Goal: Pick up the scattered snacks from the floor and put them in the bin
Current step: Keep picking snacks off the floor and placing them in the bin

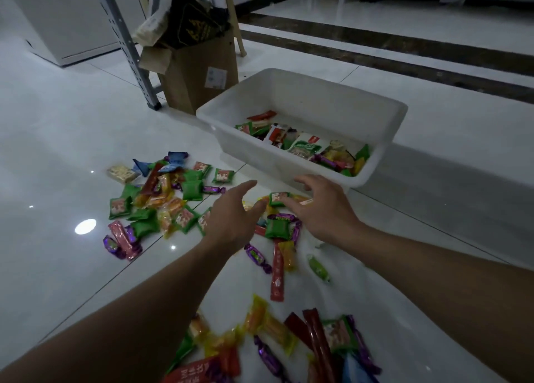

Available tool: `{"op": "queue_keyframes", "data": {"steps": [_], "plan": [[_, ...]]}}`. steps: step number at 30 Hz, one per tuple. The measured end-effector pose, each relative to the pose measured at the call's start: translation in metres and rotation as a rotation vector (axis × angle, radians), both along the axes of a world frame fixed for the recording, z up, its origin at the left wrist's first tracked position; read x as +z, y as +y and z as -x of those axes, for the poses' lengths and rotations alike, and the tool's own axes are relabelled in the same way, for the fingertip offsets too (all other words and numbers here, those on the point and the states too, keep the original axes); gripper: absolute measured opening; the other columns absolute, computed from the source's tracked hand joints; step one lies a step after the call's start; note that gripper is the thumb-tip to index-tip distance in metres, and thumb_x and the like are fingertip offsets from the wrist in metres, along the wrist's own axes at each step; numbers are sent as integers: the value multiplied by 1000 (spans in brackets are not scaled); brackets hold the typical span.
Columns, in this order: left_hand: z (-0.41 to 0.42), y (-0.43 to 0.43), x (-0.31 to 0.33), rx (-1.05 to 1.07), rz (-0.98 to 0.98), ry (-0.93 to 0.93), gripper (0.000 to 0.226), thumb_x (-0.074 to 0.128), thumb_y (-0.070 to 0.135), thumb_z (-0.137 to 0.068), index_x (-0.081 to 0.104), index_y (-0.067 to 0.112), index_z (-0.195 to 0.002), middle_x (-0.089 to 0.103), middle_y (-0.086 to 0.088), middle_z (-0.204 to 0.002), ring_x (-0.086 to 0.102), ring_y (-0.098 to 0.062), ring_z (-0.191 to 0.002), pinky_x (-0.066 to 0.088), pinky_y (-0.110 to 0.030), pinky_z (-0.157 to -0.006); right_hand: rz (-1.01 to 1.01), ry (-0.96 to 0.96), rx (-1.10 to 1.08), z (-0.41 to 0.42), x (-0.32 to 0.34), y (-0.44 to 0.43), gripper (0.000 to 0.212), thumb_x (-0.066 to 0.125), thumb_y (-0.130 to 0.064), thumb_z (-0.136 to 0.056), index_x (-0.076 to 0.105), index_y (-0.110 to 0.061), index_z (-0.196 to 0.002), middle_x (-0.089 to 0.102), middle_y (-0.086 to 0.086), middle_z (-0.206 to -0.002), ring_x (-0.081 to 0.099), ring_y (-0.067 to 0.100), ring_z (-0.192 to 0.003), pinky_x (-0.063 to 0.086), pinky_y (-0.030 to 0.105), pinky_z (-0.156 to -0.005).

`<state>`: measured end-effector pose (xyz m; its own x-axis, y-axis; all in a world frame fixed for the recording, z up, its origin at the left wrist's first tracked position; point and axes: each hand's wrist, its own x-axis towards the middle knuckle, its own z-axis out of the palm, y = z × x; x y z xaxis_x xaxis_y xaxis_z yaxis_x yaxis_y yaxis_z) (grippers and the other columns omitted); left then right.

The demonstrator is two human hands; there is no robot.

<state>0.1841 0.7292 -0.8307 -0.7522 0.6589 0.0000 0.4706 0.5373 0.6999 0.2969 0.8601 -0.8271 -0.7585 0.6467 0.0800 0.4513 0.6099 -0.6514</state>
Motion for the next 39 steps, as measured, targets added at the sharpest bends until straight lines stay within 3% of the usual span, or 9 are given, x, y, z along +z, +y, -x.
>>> {"op": "queue_keyframes", "data": {"steps": [8, 12, 15, 17, 23, 28, 35, 39], "plan": [[-32, 10, -13, -27, 18, -77, 47, 57, 36, -93, 47, 28, -138, 52, -3, -139, 56, -19, -113, 40, -27, -93, 23, -123, -79, -50, -12, 11, 53, 62, -44, -87, 52, -20, -133, 54, 1, -129, 50, 20, -118, 43, 34, -97], [-49, 27, -23, -87, 18, -135, 47, 58, 34, -93, 48, 28, -138, 52, -3, -139, 55, -22, -119, 45, -36, -101, 25, -188, -132, -76, -24, 26, 51, 64, -38, -87, 52, -20, -133, 53, 2, -131, 52, 20, -117, 45, 36, -96], [-62, 41, -31, -141, 25, -97, 46, 60, 32, -91, 51, 26, -136, 57, 1, -133, 54, -19, -118, 41, -24, -94, 49, -262, -192, -99, -37, 40, 53, 65, -35, -87, 51, -18, -134, 52, 4, -133, 51, 21, -117, 45, 34, -96], [-69, 52, -38, -185, 42, -84, 48, 61, 34, -90, 51, 25, -136, 60, -2, -129, 57, -18, -112, 45, -28, -91, 83, -302, -220, -115, -47, 48, 51, 65, -31, -86, 52, -18, -133, 53, 6, -132, 52, 23, -117, 45, 35, -95], [-86, 82, -57, -270, 69, -88, 50, 64, 36, -88, 51, 25, -136, 59, -5, -131, 55, -22, -119, 44, -33, -99, 102, -409, -214, -137, -73, 66, 50, 66, -24, -87, 52, -17, -134, 52, 9, -134, 51, 26, -120, 45, 35, -97], [-96, 107, -76, -376, 121, 61, 49, 62, 38, -88, 52, 25, -135, 56, -7, -133, 47, -24, -124, 40, -36, -101, 78, -461, -180, -133, -93, 79, 55, 68, -18, -84, 51, -17, -137, 51, 8, -137, 46, 25, -126, 41, 35, -102], [-101, 140, -107, -416, 180, 276, 42, 54, 40, -91, 56, 23, -129, 58, -2, -128, 38, -24, -126, 29, -38, -105, 67, -434, -156, -126, -114, 90, 35, 70, -12, -83, 64, -17, -117, 62, 10, -110, 56, 26, -102, 49, 37, -84], [-109, 153, -120, -380, 326, 427, 40, 46, 45, -94, 60, 20, -121, 47, -9, -127, 28, -31, -129, 17, -44, -109, 88, -418, -175, -126, -119, 98, 45, 75, -17, -80, 62, -14, -123, 61, 10, -114, 55, 25, -104, 48, 33, -85]]}}
